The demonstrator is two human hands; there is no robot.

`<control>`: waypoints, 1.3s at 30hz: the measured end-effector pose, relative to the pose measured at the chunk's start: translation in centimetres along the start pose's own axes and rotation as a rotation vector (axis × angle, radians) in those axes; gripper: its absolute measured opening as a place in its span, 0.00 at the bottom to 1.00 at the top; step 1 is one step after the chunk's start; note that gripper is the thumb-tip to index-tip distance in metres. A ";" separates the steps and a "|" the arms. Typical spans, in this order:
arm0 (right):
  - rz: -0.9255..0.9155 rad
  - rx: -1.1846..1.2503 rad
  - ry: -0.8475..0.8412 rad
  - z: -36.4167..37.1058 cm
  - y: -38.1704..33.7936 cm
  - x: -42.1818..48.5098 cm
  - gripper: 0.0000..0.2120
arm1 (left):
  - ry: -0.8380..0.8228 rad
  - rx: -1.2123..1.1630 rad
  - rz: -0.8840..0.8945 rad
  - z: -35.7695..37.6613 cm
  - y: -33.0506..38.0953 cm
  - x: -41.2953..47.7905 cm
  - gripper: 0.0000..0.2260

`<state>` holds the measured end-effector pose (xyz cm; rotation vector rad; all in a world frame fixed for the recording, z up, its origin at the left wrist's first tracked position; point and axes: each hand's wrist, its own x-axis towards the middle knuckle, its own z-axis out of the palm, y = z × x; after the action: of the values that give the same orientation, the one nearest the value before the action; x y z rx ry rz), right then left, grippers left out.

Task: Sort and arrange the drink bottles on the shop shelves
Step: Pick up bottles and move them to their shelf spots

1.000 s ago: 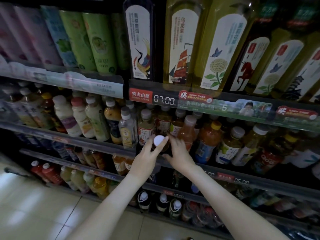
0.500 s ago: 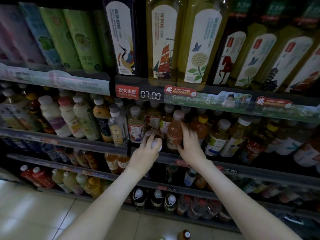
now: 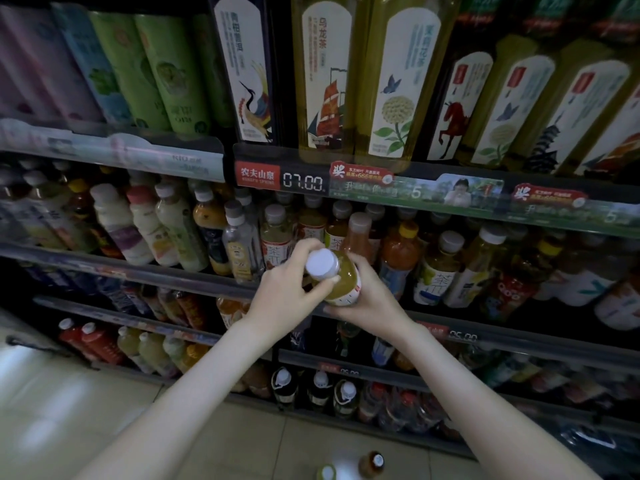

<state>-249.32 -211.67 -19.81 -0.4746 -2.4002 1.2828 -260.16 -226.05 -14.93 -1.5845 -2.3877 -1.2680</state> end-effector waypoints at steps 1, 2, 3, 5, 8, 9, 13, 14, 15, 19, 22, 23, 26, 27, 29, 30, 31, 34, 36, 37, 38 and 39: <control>0.001 0.002 0.049 -0.2 0.1 -0.5 0.37 | -0.041 -0.032 0.004 0.1 0.3 0.2 0.18; 0.015 -0.002 0.081 -0.5 0.4 -1.2 0.36 | -0.107 -0.075 -0.004 0.4 0.6 0.5 0.18; 0.040 0.005 0.103 -0.8 0.8 -1.8 0.35 | -0.184 -0.142 -0.025 0.9 0.8 0.9 0.19; 0.119 0.075 0.146 -1.6 2.1 -3.2 0.36 | -0.315 -0.301 -0.074 2.5 0.9 1.6 0.20; 0.254 0.148 0.247 -3.4 3.6 -5.1 0.37 | -0.371 -0.220 -0.035 5.9 1.0 2.7 0.23; 0.283 0.143 0.285 -4.1 4.1 -5.6 0.37 | -0.349 -0.168 -0.025 7.1 1.1 3.1 0.23; 0.373 0.124 0.427 -6.9 5.6 -8.0 0.35 | -0.229 -0.100 -0.020 11.9 2.7 5.4 0.30; 0.383 0.131 0.459 -7.5 5.8 -8.6 0.34 | -0.227 -0.106 -0.032 12.9 3.1 6.1 0.33; 0.390 0.136 0.490 -8.1 6.2 -9.1 0.34 | -0.236 -0.112 -0.060 13.8 3.6 6.9 0.36; 0.378 0.205 0.583 -9.5 6.6 -11.1 0.34 | -0.195 -0.065 -0.194 16.4 4.7 9.0 0.40; 0.363 0.217 0.638 -9.8 7.2 -12.1 0.36 | -0.098 0.038 -0.173 16.7 4.6 8.9 0.34; 0.362 0.212 0.644 -9.8 7.5 -12.3 0.36 | -0.093 0.035 -0.169 16.5 4.4 8.4 0.32; 0.370 0.157 0.649 -9.8 7.8 -12.1 0.36 | -0.089 -0.080 -0.210 15.8 3.2 6.6 0.32; 0.370 0.116 0.636 -9.8 8.0 -11.9 0.36 | -0.082 -0.130 -0.237 15.5 2.7 6.0 0.33; 0.339 0.032 0.595 -9.6 8.2 -11.4 0.34 | -0.063 -0.229 -0.292 14.7 2.0 5.0 0.34; 0.334 -0.005 0.574 -9.5 8.1 -11.0 0.34 | -0.064 -0.268 -0.313 14.2 1.8 4.5 0.35; 0.334 -0.027 0.559 -9.3 8.0 -10.6 0.35 | -0.062 -0.296 -0.326 13.7 1.6 4.0 0.35; 0.349 -0.024 0.555 -8.5 8.2 -9.4 0.33 | 0.024 -0.382 -0.367 11.8 1.4 2.7 0.31; 0.346 -0.019 0.555 -7.8 8.2 -8.5 0.32 | 0.084 -0.455 -0.388 10.4 1.2 2.2 0.26; 0.339 -0.030 0.551 -7.5 8.2 -8.0 0.32 | 0.100 -0.477 -0.390 9.7 0.8 2.1 0.25; 0.332 -0.044 0.545 -7.1 8.0 -7.4 0.32 | 0.106 -0.492 -0.385 9.0 0.6 2.1 0.25; 0.332 -0.049 0.537 -6.8 7.9 -6.7 0.32 | 0.106 -0.503 -0.378 8.4 0.3 2.0 0.26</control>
<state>-239.30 -205.78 -24.07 -1.1121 -1.9515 1.0458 -257.51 -219.26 -19.50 -1.1143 -2.5108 -2.0981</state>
